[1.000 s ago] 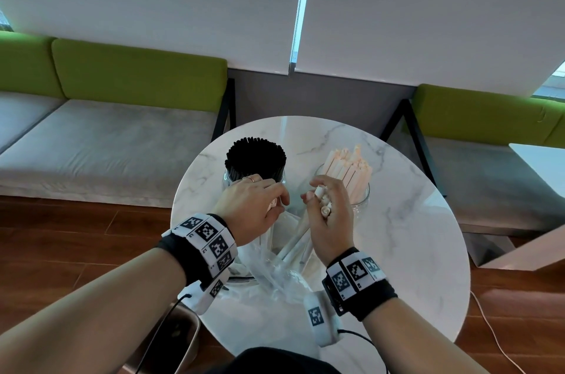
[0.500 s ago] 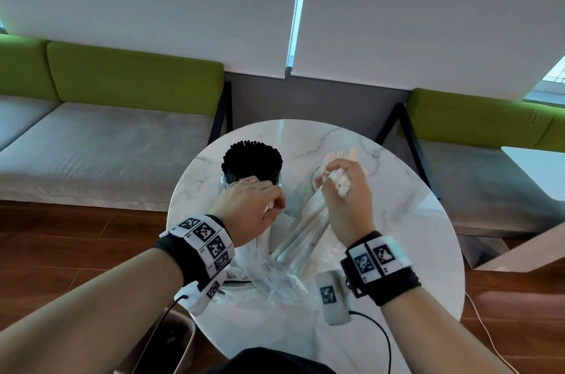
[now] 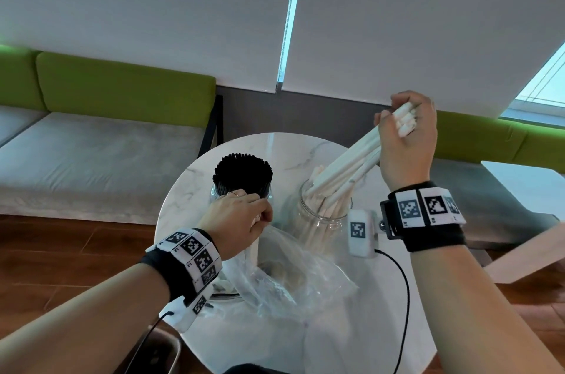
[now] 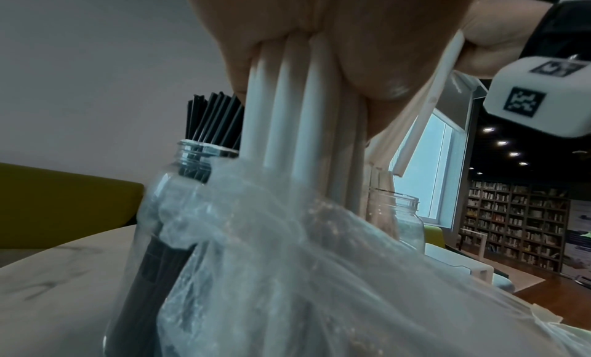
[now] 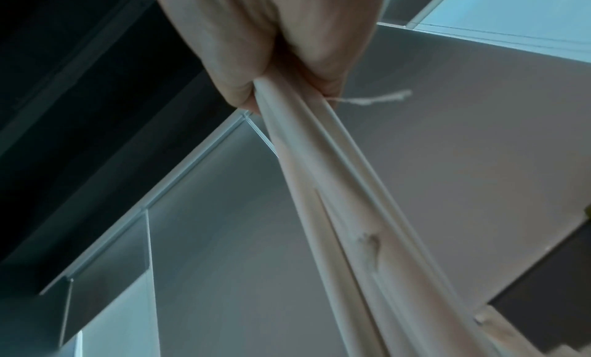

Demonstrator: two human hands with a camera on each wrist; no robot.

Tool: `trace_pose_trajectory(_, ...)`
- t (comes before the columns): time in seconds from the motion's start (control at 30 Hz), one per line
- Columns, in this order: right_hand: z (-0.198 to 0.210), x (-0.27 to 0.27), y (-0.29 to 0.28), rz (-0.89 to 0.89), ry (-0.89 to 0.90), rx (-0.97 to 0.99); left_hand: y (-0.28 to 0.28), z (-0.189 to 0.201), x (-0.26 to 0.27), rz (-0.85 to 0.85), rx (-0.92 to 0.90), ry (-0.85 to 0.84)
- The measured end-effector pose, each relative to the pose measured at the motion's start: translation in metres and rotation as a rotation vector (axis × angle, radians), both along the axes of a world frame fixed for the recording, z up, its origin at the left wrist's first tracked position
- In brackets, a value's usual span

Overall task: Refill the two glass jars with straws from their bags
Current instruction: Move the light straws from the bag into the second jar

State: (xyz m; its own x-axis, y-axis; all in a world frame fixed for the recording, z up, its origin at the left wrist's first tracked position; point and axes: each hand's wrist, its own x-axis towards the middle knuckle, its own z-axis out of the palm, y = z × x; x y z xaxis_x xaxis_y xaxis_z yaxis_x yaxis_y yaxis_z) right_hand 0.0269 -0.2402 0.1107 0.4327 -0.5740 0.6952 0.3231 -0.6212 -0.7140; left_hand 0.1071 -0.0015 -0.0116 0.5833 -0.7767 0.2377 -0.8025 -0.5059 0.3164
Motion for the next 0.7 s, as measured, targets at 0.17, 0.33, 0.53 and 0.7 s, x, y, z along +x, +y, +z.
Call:
trace_pose_trajectory(0.17,-0.026,0.005,0.001,-0.031,0.063,-0.084,0.003,0.001,-0.001,-0.016,-0.006,-0.009)
trace_pose_trajectory(0.33,-0.070,0.019,0.001,0.034,0.244,-0.049,0.001,-0.001,-0.001,0.002,-0.004,-0.016)
trace_pose_trajectory(0.53,-0.116,0.022,0.008,0.170,0.557,0.125,0.000,-0.003,-0.001,0.004,0.006,-0.010)
trace_pose_trajectory(0.7,-0.120,0.022,0.011,0.141,0.505,-0.026,-0.001,-0.004,0.000,0.010,0.001,-0.022)
